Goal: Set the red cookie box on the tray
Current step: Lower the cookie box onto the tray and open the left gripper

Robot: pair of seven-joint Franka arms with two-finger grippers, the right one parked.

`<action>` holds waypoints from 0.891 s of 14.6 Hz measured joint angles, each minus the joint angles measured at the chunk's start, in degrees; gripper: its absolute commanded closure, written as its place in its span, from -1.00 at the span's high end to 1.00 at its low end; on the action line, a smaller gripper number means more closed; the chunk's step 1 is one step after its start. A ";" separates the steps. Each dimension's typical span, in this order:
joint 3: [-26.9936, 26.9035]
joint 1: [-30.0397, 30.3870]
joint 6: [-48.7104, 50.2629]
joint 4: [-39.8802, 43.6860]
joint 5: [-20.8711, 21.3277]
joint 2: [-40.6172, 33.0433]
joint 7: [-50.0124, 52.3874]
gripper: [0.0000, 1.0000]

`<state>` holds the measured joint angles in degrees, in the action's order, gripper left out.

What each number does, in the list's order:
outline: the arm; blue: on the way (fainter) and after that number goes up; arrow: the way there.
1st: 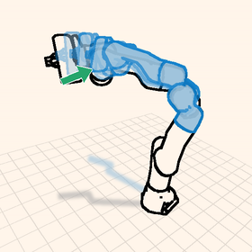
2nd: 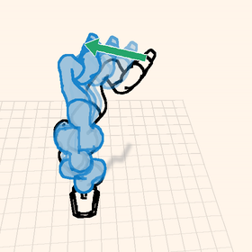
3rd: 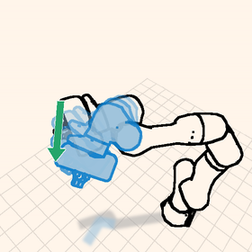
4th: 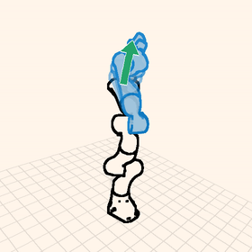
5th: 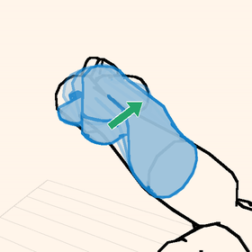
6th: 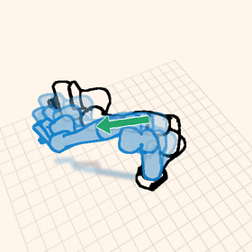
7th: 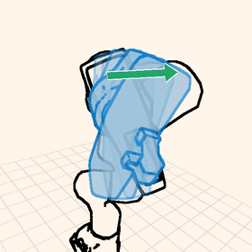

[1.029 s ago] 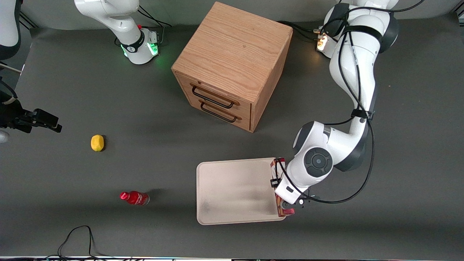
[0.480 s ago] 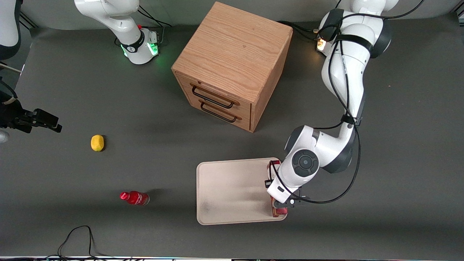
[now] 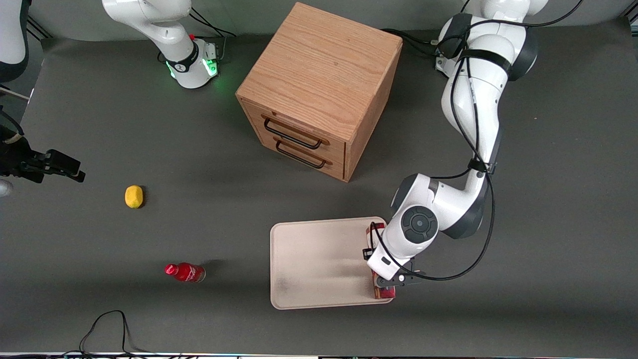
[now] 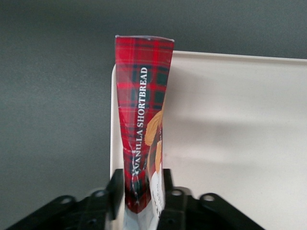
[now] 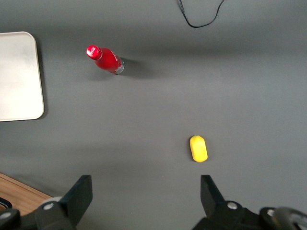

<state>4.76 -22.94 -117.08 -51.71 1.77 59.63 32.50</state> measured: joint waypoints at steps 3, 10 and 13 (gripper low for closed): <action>0.00 0.00 -0.10 0.00 0.19 0.00 0.00 1.00; -0.24 0.11 4.10 1.44 0.34 -0.61 -0.15 1.00; -0.26 0.62 11.87 2.39 0.34 -4.15 -0.57 1.00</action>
<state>4.51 -22.32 -105.21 -49.32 2.11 55.48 31.94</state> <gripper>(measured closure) 0.000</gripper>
